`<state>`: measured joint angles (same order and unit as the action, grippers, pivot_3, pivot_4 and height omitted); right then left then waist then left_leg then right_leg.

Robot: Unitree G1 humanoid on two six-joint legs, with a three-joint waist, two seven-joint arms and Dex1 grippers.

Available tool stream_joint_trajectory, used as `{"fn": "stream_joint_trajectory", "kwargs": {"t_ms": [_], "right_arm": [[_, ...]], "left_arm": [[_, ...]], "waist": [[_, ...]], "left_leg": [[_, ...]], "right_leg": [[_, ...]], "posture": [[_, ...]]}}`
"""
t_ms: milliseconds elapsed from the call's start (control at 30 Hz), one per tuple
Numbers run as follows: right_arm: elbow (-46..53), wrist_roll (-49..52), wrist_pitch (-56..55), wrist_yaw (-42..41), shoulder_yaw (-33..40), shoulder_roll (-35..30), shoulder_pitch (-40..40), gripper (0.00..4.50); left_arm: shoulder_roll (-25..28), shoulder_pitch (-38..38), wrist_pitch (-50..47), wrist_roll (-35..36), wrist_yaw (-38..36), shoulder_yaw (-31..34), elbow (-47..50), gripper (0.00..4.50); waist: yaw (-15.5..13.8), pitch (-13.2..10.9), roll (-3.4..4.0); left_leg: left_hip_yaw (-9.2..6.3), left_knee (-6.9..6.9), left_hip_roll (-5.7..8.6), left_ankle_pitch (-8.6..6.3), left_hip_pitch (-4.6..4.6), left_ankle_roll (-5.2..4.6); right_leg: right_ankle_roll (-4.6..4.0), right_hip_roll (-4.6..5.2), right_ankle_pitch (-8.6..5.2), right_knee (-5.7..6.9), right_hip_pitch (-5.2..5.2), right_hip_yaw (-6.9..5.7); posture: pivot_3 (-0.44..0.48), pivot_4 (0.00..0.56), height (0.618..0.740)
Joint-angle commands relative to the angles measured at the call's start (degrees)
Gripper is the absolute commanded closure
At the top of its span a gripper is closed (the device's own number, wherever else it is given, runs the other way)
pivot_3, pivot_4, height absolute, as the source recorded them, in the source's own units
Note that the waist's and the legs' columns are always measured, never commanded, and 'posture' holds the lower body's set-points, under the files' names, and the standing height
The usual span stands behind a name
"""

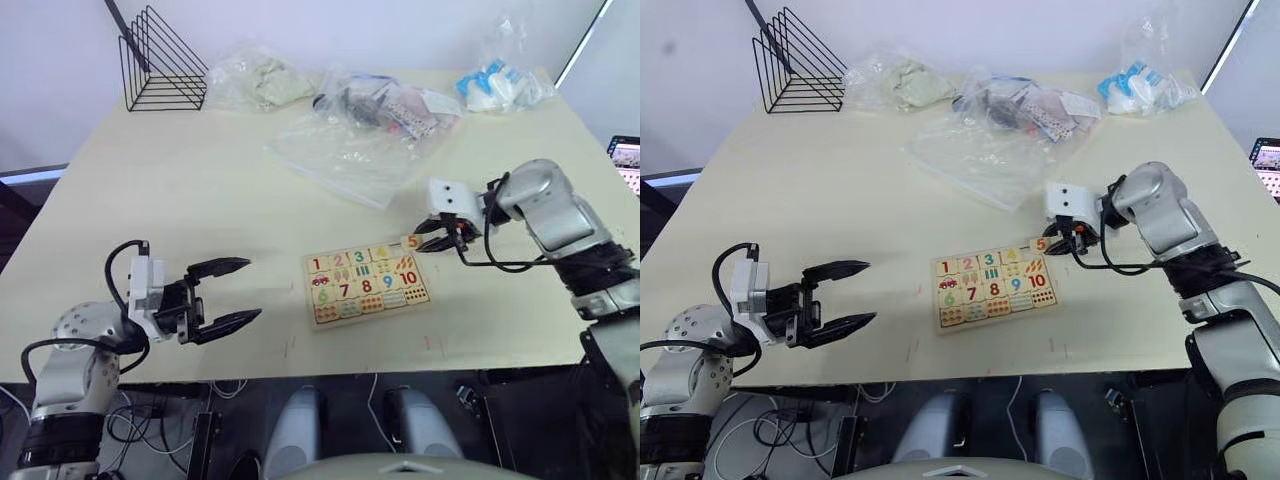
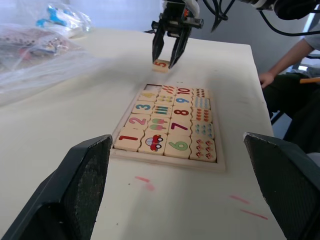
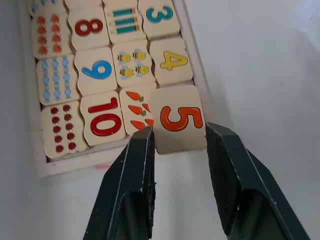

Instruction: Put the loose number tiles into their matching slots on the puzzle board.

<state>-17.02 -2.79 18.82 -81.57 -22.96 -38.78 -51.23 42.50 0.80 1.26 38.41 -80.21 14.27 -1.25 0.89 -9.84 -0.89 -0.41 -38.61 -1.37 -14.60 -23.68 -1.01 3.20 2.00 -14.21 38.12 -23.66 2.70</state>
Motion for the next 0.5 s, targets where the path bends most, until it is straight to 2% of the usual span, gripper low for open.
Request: {"fn": "stream_joint_trajectory", "kwargs": {"t_ms": [33, 500], "right_arm": [[-0.25, -2.98, 1.90, 0.15, -2.15, 1.02, -3.60, 3.53], [-7.07, -9.45, -1.94, 1.12, -6.51, 4.60, -7.82, 3.53]], "left_arm": [[-0.41, 0.77, -0.43, 0.39, 1.78, 2.28, 2.65, 0.00], [-0.80, 2.04, -0.51, 0.01, 2.29, 2.64, 3.79, 0.00]], "waist": [[0.01, 0.00, 0.00], [0.09, -0.01, 0.02]], "left_leg": [[-0.02, 0.00, 0.00, 0.00, 0.00, 0.00], [-0.02, 0.02, 0.01, 0.00, -0.02, 0.00]], "right_leg": [[0.00, 0.00, 0.00, 0.00, 0.00, -0.01], [0.00, 0.00, 0.00, -0.02, -0.02, -0.02]], "posture": [[0.000, 0.150, 0.740], [0.000, 0.150, 0.740]]}}
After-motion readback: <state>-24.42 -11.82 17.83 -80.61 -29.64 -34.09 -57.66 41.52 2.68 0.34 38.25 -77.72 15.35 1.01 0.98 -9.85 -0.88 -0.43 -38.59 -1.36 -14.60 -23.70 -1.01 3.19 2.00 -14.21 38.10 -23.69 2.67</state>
